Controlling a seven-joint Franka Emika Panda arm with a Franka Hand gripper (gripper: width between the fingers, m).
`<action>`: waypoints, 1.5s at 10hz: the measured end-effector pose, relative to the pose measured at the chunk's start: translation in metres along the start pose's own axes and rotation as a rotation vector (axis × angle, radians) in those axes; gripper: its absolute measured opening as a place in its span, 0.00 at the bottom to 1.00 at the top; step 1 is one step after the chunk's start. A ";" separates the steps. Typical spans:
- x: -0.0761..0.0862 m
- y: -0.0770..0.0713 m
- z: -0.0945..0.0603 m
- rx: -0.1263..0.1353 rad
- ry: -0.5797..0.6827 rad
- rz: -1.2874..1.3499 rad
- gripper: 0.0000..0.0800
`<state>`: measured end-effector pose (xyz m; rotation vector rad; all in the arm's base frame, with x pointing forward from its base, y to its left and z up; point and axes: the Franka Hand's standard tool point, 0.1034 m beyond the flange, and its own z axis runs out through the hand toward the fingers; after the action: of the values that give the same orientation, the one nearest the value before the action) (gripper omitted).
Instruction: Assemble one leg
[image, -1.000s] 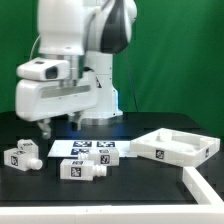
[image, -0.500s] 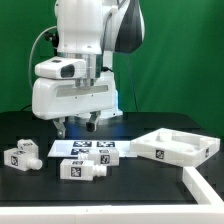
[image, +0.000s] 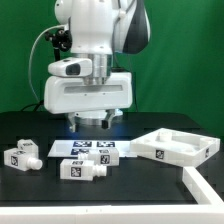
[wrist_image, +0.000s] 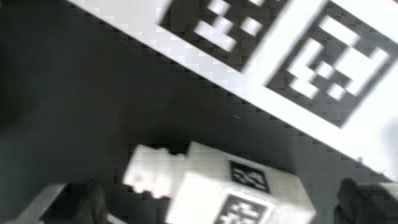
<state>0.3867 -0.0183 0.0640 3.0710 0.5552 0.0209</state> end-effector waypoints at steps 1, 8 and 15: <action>0.008 -0.016 -0.002 0.019 -0.025 0.082 0.81; 0.031 -0.034 -0.008 0.025 -0.040 0.178 0.81; 0.019 -0.110 0.014 0.028 -0.089 0.610 0.81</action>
Offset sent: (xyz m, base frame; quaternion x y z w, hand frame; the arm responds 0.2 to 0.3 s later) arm 0.0000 0.0000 0.0000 0.0000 0.0000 0.0000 1.0000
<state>0.3661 0.0914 0.0480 3.1100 -0.3959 -0.1136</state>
